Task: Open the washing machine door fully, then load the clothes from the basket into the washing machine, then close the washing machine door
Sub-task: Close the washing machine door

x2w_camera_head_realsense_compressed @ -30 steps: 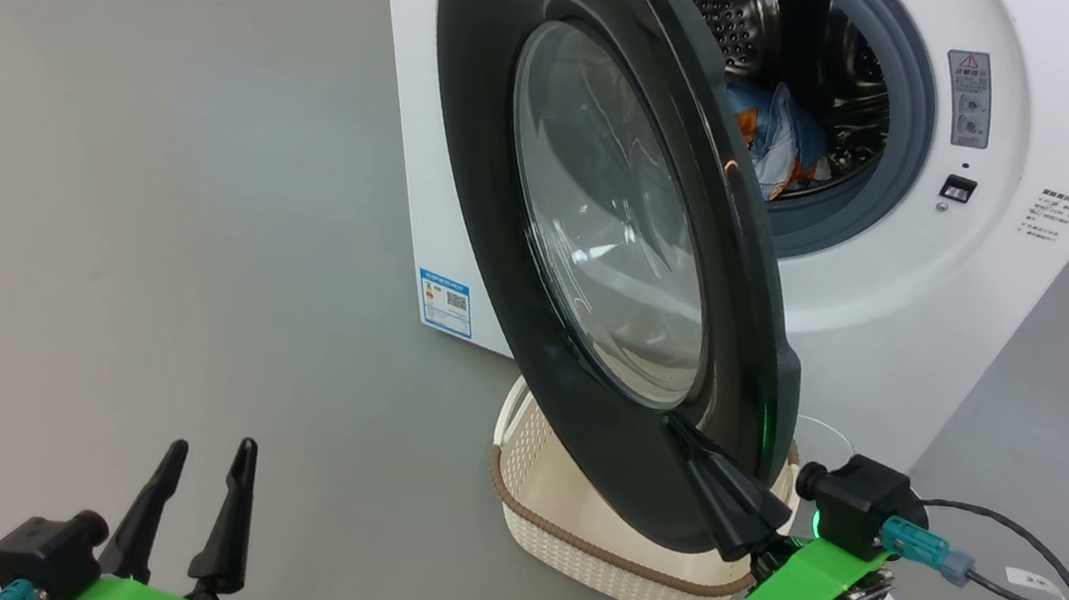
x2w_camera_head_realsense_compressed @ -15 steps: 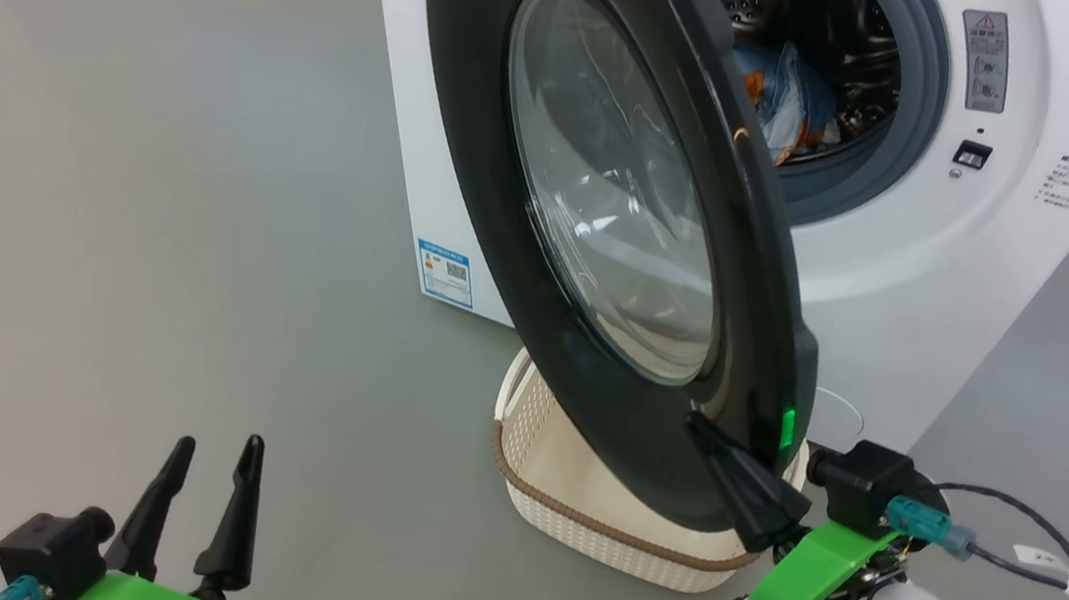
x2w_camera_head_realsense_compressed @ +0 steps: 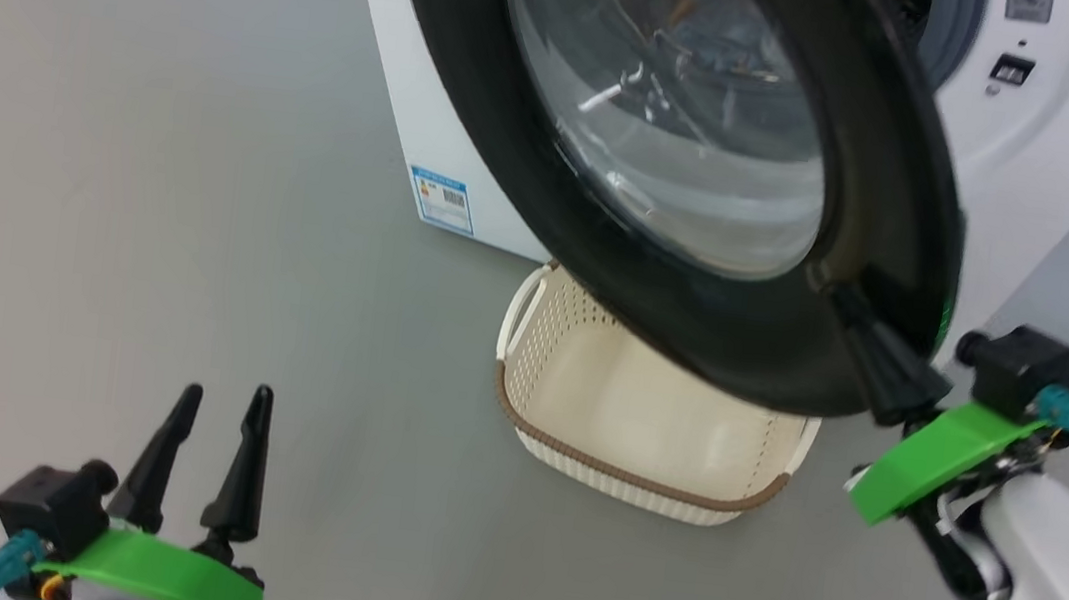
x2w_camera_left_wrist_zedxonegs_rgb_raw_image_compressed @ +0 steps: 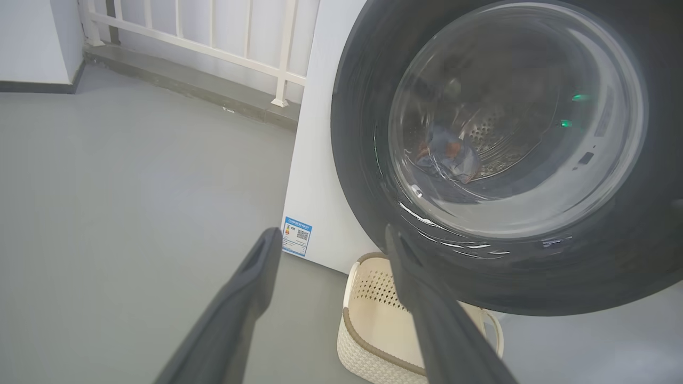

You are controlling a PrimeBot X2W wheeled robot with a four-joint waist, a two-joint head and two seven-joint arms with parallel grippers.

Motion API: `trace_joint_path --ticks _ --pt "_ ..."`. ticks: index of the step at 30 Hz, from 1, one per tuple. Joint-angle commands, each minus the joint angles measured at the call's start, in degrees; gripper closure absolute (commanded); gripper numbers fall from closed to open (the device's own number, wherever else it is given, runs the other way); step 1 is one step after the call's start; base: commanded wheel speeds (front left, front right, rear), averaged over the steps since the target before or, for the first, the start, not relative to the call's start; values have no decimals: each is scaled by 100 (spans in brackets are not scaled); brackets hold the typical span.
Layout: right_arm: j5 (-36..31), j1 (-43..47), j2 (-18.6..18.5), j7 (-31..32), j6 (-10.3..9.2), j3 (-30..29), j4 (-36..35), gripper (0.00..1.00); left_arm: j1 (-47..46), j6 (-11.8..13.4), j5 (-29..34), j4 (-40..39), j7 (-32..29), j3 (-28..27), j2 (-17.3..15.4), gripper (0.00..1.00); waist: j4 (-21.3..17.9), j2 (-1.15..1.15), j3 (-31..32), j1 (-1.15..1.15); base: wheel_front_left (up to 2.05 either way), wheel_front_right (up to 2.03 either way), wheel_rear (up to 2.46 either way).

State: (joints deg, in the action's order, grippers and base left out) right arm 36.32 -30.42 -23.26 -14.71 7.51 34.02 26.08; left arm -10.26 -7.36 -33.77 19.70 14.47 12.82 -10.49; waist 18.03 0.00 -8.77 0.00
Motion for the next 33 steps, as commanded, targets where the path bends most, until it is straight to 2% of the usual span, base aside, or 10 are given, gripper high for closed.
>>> trace_joint_path --ticks 1,10,21,26,33 --pt "49 -151 -134 -29 -2 -73 -40 100 -270 -13 -70 -192 52 -200 -170 0 -8 0 -269 0 0 0 0" --pt "54 -992 -449 -29 -2 -443 486 100 -622 -13 -83 -267 52 -104 -164 0 38 0 -918 0 0 0 0" --pt "64 -2222 -581 -29 -2 -694 988 100 -939 -13 -83 -337 52 -80 -202 0 101 0 -1670 0 0 0 0" --pt "579 -2659 -542 -29 -2 -940 1004 100 -1034 -13 -78 -329 52 -71 -234 0 137 0 -1755 0 0 0 0" --pt "719 -2844 -564 -29 -2 -1198 1365 100 -1035 -13 -63 -254 52 -72 -278 0 166 0 -1606 0 0 0 0"
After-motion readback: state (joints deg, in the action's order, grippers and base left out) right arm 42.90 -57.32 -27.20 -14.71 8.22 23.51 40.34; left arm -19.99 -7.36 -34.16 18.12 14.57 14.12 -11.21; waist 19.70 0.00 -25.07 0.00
